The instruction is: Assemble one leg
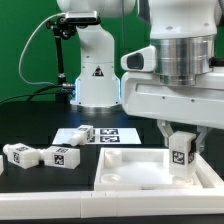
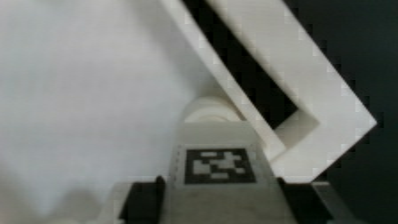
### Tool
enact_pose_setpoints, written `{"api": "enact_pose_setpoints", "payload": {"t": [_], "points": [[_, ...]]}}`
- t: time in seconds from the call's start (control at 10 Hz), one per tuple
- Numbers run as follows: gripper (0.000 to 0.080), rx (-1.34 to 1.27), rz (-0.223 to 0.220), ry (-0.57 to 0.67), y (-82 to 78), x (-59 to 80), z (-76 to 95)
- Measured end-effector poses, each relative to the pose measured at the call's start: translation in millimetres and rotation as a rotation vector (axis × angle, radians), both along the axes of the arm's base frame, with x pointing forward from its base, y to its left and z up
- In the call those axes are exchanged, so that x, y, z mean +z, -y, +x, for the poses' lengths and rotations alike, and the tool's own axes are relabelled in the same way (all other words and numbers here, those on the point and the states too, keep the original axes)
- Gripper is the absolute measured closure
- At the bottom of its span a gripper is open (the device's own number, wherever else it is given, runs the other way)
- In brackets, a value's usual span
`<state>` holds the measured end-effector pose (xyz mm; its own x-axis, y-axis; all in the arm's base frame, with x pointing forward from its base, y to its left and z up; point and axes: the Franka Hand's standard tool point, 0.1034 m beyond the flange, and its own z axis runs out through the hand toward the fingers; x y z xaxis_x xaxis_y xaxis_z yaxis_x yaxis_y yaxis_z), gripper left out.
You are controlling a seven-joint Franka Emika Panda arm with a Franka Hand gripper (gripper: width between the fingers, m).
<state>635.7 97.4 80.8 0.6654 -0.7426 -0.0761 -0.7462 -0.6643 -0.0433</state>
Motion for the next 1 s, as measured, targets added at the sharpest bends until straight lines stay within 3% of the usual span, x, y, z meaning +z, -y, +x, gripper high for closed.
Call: {"api": "enact_pose_setpoints", "payload": {"t": [0.3,0.5,0.8,0.9,1.0], "points": [[0.0511,-0.436,-0.002,0.056,-6.5,-1.9,5.5],[0.0511,-0.732,0.034,0.133,-15.5,-2.8,1.2],[0.0506,-0.745,0.038,0.13,-16.3,-3.2,1.5],[0.0303,-0.736,0.036,0.131,-15.8,-3.5,1.5],[0.0303,-0.511,0.014,0.136,-9.7,-3.4,1.6]]}}
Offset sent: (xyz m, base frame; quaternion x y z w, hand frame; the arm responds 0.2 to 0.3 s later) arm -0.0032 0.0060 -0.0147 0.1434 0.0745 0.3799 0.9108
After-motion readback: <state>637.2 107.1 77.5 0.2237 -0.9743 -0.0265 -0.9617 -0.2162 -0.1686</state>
